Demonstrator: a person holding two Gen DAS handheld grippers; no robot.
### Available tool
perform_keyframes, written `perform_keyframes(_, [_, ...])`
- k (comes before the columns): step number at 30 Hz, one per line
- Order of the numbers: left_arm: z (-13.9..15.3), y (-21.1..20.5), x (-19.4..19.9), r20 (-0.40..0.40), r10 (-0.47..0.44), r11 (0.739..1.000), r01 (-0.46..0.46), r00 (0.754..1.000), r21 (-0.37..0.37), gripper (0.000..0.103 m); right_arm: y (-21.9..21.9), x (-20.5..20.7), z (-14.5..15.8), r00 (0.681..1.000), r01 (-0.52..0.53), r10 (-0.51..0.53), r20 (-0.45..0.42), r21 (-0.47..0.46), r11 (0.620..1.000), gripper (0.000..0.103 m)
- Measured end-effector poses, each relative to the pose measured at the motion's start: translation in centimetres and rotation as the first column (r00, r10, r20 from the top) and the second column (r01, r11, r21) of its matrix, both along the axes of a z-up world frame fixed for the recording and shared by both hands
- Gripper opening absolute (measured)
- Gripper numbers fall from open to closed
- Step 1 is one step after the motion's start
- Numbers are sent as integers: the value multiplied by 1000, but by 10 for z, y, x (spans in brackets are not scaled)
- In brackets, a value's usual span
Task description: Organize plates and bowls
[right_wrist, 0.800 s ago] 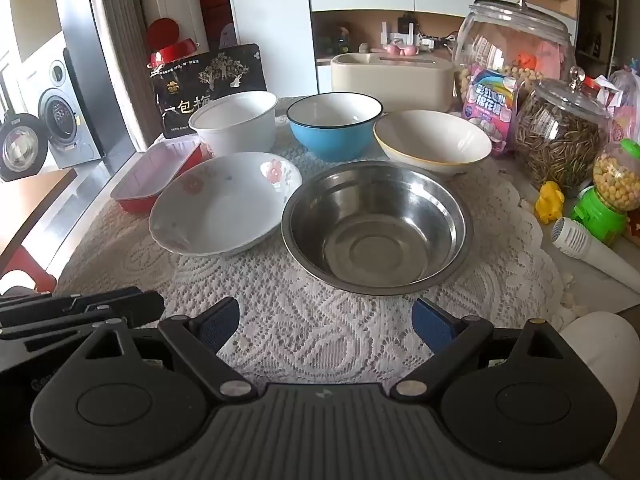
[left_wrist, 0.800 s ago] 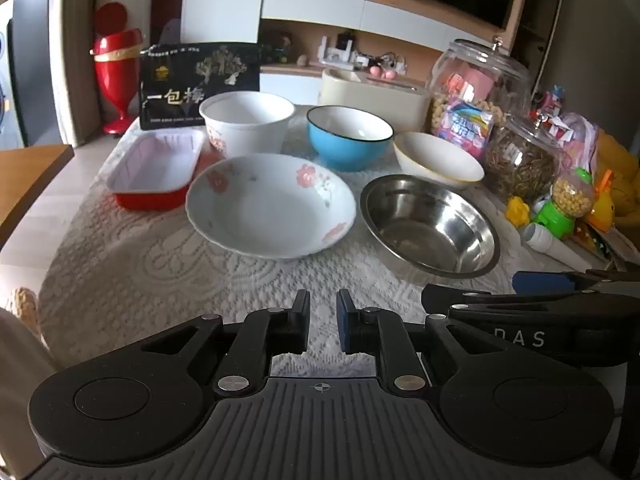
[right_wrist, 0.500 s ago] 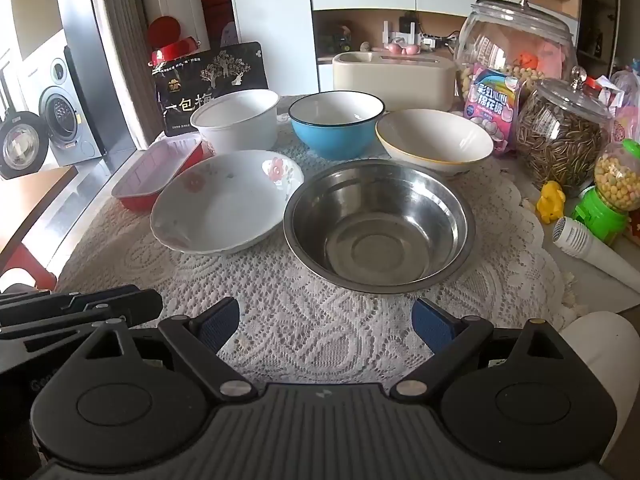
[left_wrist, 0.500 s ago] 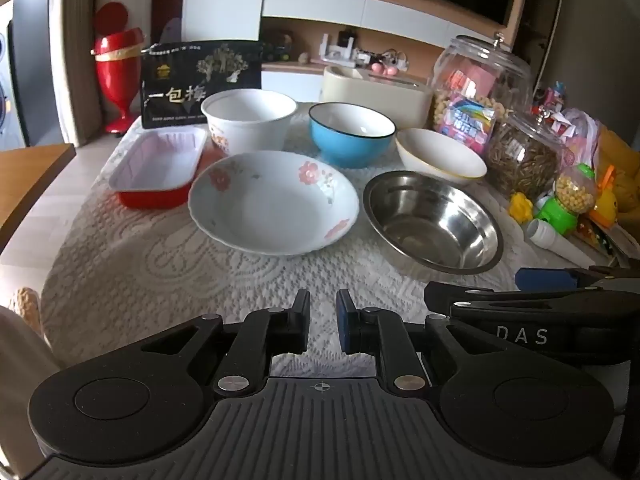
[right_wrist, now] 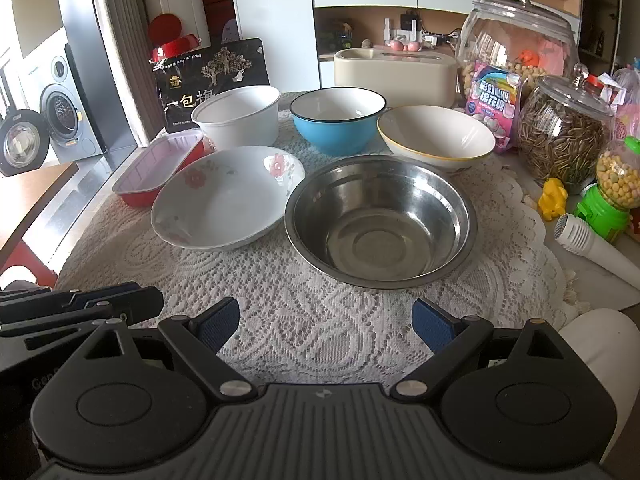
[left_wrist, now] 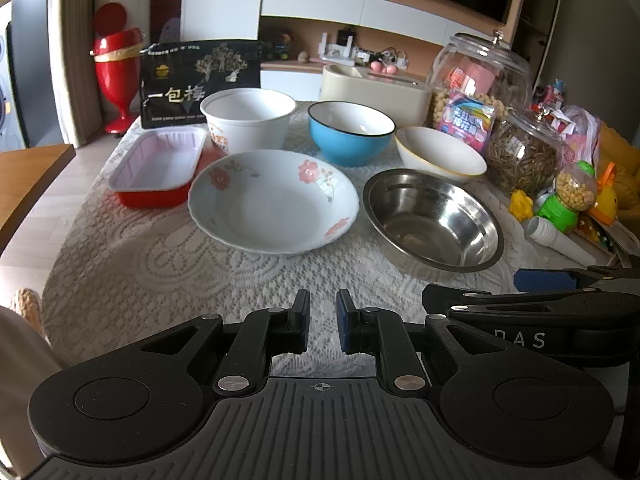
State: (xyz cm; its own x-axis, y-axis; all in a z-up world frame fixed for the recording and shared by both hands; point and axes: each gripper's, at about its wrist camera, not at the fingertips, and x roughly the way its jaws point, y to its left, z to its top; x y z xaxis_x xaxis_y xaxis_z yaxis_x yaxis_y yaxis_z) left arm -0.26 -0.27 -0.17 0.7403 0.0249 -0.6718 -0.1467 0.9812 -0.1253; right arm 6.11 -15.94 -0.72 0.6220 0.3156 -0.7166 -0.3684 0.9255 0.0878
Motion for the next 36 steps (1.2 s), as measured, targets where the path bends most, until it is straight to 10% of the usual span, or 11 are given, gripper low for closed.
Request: perform_keyframes(36, [1,1,0,-4,1,1000,-1,1000,-2,16,3,-2,-2,1000,-9,9,-4,-4,1000,94])
